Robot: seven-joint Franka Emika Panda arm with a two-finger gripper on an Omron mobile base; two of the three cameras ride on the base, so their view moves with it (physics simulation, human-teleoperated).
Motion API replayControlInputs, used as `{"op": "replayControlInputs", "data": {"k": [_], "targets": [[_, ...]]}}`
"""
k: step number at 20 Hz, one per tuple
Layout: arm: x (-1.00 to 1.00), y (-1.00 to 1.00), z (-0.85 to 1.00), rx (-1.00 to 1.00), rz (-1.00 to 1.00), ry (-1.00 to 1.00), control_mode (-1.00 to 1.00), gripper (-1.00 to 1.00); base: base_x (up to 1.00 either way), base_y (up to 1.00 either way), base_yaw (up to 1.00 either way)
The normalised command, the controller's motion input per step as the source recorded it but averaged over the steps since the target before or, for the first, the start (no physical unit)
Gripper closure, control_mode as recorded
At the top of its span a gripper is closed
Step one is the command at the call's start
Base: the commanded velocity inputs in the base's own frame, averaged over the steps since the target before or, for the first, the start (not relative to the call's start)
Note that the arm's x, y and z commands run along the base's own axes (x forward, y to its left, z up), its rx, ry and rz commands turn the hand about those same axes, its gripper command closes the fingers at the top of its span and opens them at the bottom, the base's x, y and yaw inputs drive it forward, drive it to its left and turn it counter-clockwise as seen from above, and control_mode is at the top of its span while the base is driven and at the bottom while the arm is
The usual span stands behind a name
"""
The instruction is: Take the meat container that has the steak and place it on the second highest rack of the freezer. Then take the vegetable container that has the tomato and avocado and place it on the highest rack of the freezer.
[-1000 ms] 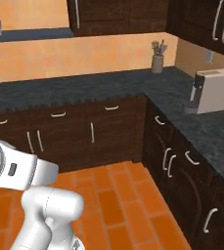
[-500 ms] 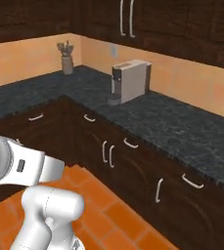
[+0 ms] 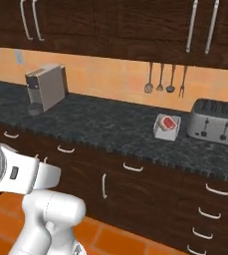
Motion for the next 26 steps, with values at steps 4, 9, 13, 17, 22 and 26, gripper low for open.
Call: {"op": "replayControlInputs", "data": {"k": [4,9,13,17,22,26], "targets": [[0.00,0.00,0.00,0.00,0.00,0.00,1.00,-1.00,0.81,-0.07,-0.37],[0.00,0.00,0.00,0.00,0.00,0.00,1.00,-1.00,0.93,0.33,-0.39],[0.00,0.00,0.00,0.00,0.00,0.00,1.00,-1.00,0.62,-0.12,-0.35],[0.00,0.00,0.00,0.00,0.00,0.00,1.00,-1.00,0.54,-0.01,-0.47],[0.00,0.00,0.00,0.00,0.00,0.00,1.00,-1.00,0.73,0.03,-0.32],[0.00,0.00,0.00,0.00,0.00,0.00,1.00,-1.00,0.74,-0.14,-0.08]]}}
